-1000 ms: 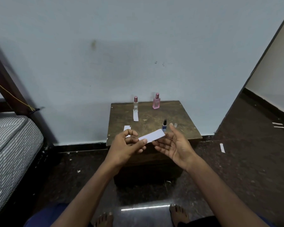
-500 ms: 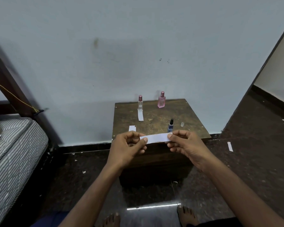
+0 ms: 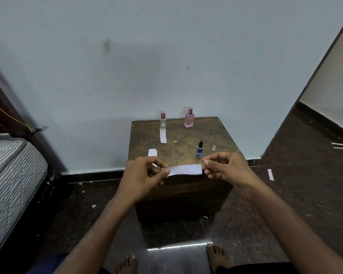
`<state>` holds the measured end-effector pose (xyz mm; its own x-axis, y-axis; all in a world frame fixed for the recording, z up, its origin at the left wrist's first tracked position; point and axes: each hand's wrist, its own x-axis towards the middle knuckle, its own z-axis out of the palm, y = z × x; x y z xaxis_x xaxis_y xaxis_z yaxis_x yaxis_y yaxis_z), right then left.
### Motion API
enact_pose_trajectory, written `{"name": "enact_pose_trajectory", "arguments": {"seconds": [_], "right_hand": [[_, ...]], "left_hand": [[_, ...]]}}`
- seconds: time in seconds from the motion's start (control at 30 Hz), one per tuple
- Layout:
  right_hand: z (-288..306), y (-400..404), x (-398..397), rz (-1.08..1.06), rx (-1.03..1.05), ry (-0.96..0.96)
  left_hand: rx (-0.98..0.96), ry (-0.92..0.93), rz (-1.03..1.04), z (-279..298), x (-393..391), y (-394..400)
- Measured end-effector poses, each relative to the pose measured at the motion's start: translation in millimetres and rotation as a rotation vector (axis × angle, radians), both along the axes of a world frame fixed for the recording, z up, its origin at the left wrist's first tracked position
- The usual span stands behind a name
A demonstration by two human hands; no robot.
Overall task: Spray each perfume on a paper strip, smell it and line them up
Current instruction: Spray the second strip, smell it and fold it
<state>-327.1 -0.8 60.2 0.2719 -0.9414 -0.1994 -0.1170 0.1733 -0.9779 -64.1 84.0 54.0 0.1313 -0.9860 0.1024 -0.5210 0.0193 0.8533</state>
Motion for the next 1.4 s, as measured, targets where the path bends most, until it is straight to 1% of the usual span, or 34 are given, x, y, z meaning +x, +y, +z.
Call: {"name": "enact_pose_trajectory", "arguments": {"seconds": [0.03,0.07,0.13,0.17,0.2,0.23,0.3,0.33,0.37,0.4,0.43,0.53,0.57,0.6,0.63,0.67,0.7,0.73,0.77,0.8,0.9,0.93,0.97,1.0,1.03,1.1,1.13,1.17,1.23,1.27,1.3,1.33,1.37,1.4], "right_hand": [[-2.2,-2.8,-2.2,-0.011,-0.036,0.054],[-6.3,-7.1,-5.5,-0.016,-0.125,0.207],[-16.7,-16.0,-12.4,0.024,-0.426,0.720],[-22.8,-19.5,-13.3,0.069,-0.543,0.902],[-28.4,-21.6,-11.8,0.110,-0.605,0.976],[-33.8,-22.5,-9.4,0.153,-0.609,0.995],[-47.6,-24.5,-2.2,0.244,-0.560,1.077],[-54.0,-25.1,1.9,0.297,-0.524,1.155],[-60.2,-24.4,5.7,0.353,-0.490,1.221],[-65.5,-23.8,8.2,0.404,-0.452,1.263],[-70.1,-23.2,9.4,0.447,-0.421,1.296],[-73.8,-28.6,9.1,0.510,-0.396,1.341],[-72.1,-31.5,8.1,0.517,-0.382,1.331],[-71.0,-33.7,7.2,0.523,-0.374,1.317],[-70.5,-35.1,6.7,0.528,-0.373,1.306],[-70.5,-35.4,6.9,0.527,-0.379,1.299],[-70.7,-34.7,7.9,0.518,-0.389,1.297],[-71.0,-33.4,9.4,0.504,-0.397,1.295],[-70.8,-32.4,11.1,0.495,-0.401,1.295],[-70.3,-31.2,12.1,0.486,-0.404,1.294],[-67.7,-30.6,11.7,0.470,-0.406,1.280],[-67.8,-31.3,10.9,0.466,-0.408,1.276],[-68.4,-31.6,10.5,0.461,-0.409,1.275],[-69.0,-31.4,10.4,0.457,-0.411,1.277],[-69.2,-30.8,10.6,0.455,-0.412,1.278],[-68.5,-28.3,12.6,0.446,-0.415,1.275],[-68.1,-27.0,13.2,0.442,-0.416,1.276],[-68.0,-26.8,13.8,0.440,-0.417,1.280],[-69.2,-28.8,13.2,0.428,-0.420,1.278],[-70.4,-29.9,12.5,0.420,-0.425,1.276],[-71.3,-30.6,12.2,0.417,-0.432,1.279],[-71.1,-30.2,12.4,0.418,-0.435,1.282],[-70.1,-29.1,12.6,0.420,-0.433,1.286],[-69.2,-27.7,13.0,0.419,-0.433,1.285]], "left_hand": [[-0.034,0.008,0.007,1.5,0.9,-0.1],[-0.090,0.085,0.002,4.6,-0.5,0.1],[-0.233,0.437,-0.043,16.6,-6.1,0.5],[-0.273,0.600,-0.061,22.2,-8.2,0.0],[-0.277,0.670,-0.059,25.0,-9.2,-1.0],[-0.242,0.646,-0.022,21.3,-9.3,-3.9],[-0.062,0.378,0.113,3.7,-8.8,-10.9],[0.033,0.292,0.193,-4.2,-9.3,-12.7],[0.100,0.327,0.258,-8.6,-10.5,-13.4],[0.125,0.439,0.272,-11.4,-12.3,-14.9],[0.098,0.539,0.232,-10.8,-14.0,-14.9],[-0.140,0.740,-0.099,1.7,-16.5,-7.7],[-0.156,0.783,-0.166,3.9,-14.4,-4.8],[-0.108,0.774,-0.162,2.2,-10.8,-4.4],[-0.029,0.699,-0.070,-2.8,-6.0,-5.8],[0.072,0.517,0.069,-11.2,-1.4,-9.0],[0.179,0.257,0.196,-17.6,1.9,-10.3],[0.239,0.054,0.284,-19.8,2.3,-11.0],[0.225,-0.003,0.302,-20.5,0.7,-12.2],[0.164,0.096,0.223,-17.7,-3.0,-12.6],[-0.115,0.600,-0.205,6.0,-19.8,-6.9],[-0.162,0.711,-0.293,10.4,-21.5,-5.7],[-0.163,0.750,-0.316,11.6,-21.1,-6.4],[-0.118,0.692,-0.248,8.4,-19.0,-8.6],[-0.034,0.517,-0.122,1.0,-16.0,-13.2],[0.160,0.023,0.137,-13.0,-10.1,-17.8],[0.174,-0.035,0.182,-13.3,-9.5,-16.6],[0.123,0.089,0.109,-9.6,-11.1,-14.5],[-0.054,0.480,-0.214,5.5,-20.0,-6.9],[-0.117,0.599,-0.309,13.0,-24.3,-1.4],[-0.126,0.638,-0.340,15.9,-25.5,1.4],[-0.083,0.600,-0.292,11.5,-23.6,-0.8],[0.004,0.453,-0.149,4.3,-21.9,-5.2],[0.111,0.184,0.015,-3.1,-19.0,-8.1]]}}
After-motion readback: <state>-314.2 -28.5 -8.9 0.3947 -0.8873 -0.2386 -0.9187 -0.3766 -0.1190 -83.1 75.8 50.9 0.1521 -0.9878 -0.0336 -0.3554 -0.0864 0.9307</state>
